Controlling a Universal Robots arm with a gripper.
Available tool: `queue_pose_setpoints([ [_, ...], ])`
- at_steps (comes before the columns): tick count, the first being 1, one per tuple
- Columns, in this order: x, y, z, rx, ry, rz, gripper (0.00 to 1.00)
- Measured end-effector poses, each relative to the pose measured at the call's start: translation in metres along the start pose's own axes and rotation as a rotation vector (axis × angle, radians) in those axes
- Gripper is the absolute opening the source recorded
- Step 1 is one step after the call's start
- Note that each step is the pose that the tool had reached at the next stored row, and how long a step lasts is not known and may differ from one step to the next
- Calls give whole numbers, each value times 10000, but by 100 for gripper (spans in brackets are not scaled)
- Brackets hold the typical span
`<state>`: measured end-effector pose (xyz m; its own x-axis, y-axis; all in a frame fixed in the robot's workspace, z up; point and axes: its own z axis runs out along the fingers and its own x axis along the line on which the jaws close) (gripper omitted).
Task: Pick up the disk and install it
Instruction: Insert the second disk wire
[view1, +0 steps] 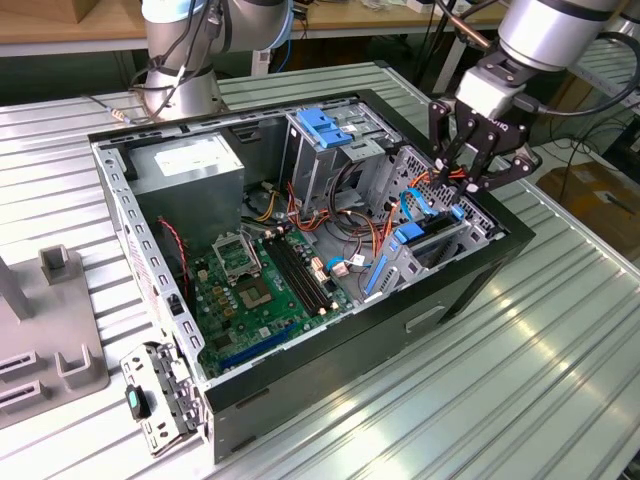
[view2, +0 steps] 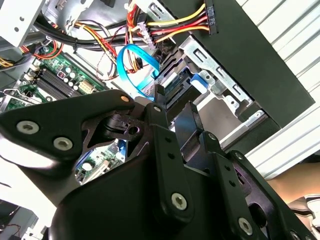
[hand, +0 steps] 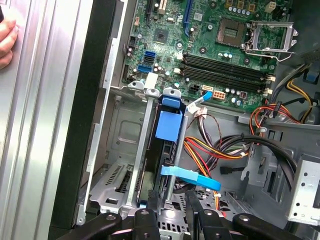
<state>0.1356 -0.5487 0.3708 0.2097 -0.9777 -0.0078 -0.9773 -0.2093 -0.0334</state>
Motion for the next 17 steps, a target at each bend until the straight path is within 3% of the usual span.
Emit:
queue_pose_setpoints([
  [5,5,-47,2,0,-1,0,36],
  [17,-3,-70,2,0,-1,-24,36],
])
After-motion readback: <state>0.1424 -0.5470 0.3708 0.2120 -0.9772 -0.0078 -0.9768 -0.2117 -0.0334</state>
